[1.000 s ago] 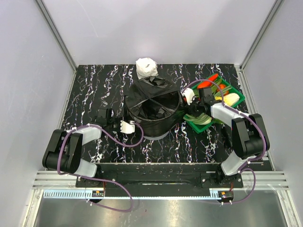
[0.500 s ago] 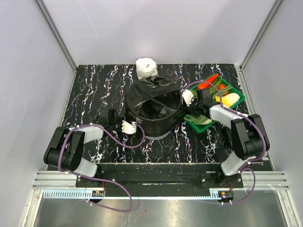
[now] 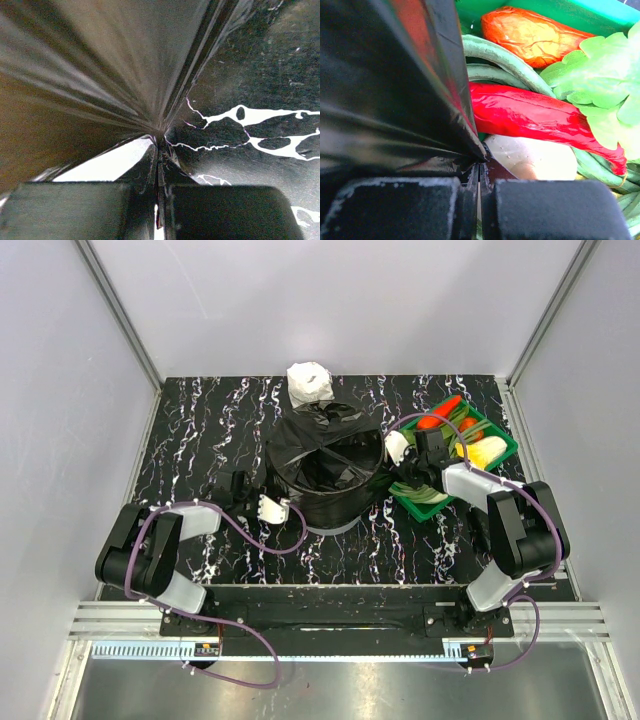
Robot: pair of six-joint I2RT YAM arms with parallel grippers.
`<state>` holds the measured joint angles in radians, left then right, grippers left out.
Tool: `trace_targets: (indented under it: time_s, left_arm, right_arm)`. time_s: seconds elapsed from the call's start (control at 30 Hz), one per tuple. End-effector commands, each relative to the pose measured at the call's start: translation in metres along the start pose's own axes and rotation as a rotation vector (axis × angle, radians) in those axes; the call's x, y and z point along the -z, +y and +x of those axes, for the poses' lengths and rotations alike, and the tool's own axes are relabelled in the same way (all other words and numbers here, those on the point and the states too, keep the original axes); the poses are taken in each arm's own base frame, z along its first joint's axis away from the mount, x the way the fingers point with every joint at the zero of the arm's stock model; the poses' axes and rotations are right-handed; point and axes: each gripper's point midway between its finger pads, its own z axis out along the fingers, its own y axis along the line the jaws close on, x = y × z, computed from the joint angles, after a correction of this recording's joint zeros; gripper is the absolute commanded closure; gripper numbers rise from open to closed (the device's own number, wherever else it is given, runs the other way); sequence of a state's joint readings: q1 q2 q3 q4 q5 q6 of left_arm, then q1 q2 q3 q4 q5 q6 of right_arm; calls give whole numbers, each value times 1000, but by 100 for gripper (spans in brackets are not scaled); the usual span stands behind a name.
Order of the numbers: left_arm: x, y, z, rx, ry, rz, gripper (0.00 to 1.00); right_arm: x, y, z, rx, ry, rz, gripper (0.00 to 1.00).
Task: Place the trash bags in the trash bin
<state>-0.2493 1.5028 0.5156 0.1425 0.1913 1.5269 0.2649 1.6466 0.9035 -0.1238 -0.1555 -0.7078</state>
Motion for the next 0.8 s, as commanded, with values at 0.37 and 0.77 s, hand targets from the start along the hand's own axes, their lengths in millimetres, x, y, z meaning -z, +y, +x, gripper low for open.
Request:
trace_targets:
  time_s: [0.37, 0.77]
  left_arm:
    - [5, -37, 28, -21, 143, 137, 100]
    - [8, -37, 23, -41, 125, 168, 100]
  right_arm:
    - [6, 6, 94, 46, 333, 42, 100]
    - [9, -1, 95, 68, 351, 76, 100]
